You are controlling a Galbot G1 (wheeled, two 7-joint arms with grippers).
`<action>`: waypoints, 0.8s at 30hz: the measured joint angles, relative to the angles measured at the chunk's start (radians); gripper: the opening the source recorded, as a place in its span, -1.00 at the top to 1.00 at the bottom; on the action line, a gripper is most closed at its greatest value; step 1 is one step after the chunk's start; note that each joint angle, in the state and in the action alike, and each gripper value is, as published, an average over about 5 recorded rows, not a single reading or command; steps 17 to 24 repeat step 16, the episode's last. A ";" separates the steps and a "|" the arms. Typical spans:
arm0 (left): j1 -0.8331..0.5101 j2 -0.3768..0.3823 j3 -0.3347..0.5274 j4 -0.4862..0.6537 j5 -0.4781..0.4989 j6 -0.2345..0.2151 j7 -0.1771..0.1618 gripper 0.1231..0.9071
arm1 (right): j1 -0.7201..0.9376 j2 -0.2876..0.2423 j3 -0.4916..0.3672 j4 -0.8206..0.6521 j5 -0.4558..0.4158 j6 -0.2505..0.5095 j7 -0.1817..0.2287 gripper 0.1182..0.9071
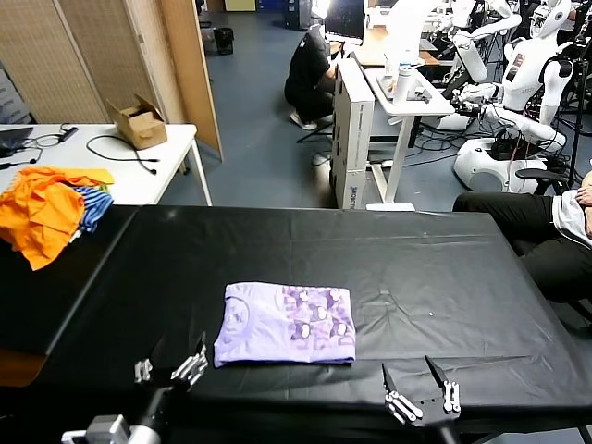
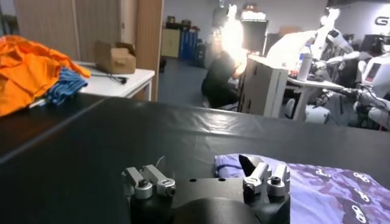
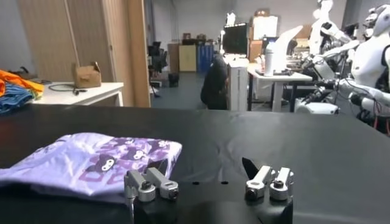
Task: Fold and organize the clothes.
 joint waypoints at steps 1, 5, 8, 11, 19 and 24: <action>0.003 -0.003 0.000 -0.001 0.002 0.004 0.000 -1.00 | -0.001 0.002 -0.003 0.001 -0.003 0.000 0.002 -1.00; 0.007 -0.013 0.002 -0.001 0.015 0.019 0.001 -1.00 | -0.003 0.007 -0.010 0.004 -0.008 0.000 0.007 -1.00; 0.009 -0.016 0.003 -0.001 0.020 0.024 0.004 -1.00 | -0.005 0.011 -0.012 0.006 -0.009 0.001 0.009 -1.00; 0.009 -0.015 0.004 -0.001 0.021 0.024 0.006 -1.00 | -0.007 0.016 -0.012 0.005 -0.009 0.002 0.008 -1.00; 0.003 -0.014 0.006 0.000 0.022 0.027 0.008 -1.00 | -0.007 0.025 -0.012 0.002 -0.011 0.006 0.008 -1.00; 0.003 -0.014 0.006 0.000 0.022 0.027 0.008 -1.00 | -0.007 0.025 -0.012 0.002 -0.011 0.006 0.008 -1.00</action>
